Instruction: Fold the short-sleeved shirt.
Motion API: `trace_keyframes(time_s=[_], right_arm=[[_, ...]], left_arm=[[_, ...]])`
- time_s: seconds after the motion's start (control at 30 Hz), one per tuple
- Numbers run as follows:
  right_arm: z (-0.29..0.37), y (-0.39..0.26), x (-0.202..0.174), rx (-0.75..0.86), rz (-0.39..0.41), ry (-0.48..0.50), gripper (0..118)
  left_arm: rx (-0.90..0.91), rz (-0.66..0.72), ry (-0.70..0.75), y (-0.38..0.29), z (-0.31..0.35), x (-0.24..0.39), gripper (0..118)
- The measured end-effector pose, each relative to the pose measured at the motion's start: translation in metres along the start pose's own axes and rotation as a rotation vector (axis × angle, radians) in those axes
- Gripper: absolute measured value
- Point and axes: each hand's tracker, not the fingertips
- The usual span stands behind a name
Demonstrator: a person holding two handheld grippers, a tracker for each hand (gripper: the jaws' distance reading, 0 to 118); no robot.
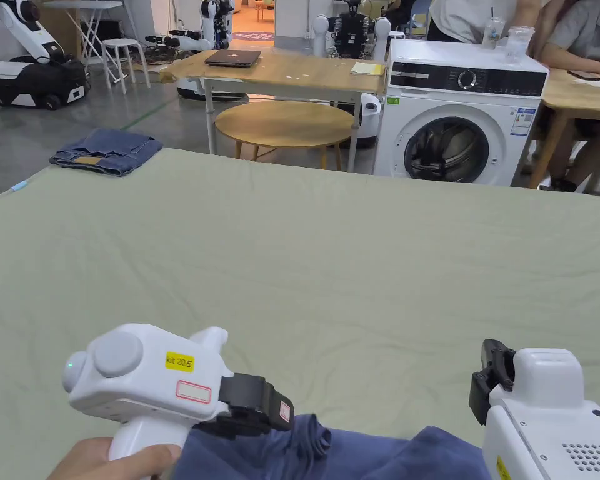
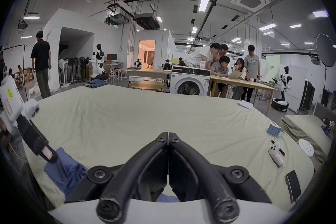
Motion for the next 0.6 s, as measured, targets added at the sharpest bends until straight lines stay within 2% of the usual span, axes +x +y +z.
trace_keyframes(time_s=[0.07, 0.17, 0.33, 0.47, 0.6], right_arm=[[0.000, -0.001, 0.001, -0.002, -0.007, -0.004, 0], [-0.002, -0.002, 0.004, -0.005, -0.023, 0.002, 0], [-0.005, -0.007, 0.009, -0.008, -0.018, -0.002, 0], [-0.003, -0.009, 0.009, -0.016, -0.016, -0.005, 0], [-0.002, -0.011, 0.010, -0.023, -0.024, -0.006, 0]], left_arm=[[0.031, -0.026, 0.057, 0.000, 0.000, -0.004, 7], [0.001, 0.005, 0.130, -0.002, -0.018, -0.017, 6], [-0.094, 0.067, 0.023, -0.017, -0.064, -0.035, 6], [-0.074, 0.095, -0.129, -0.025, -0.092, -0.039, 6], [-0.079, 0.102, -0.123, -0.030, -0.117, -0.041, 6]])
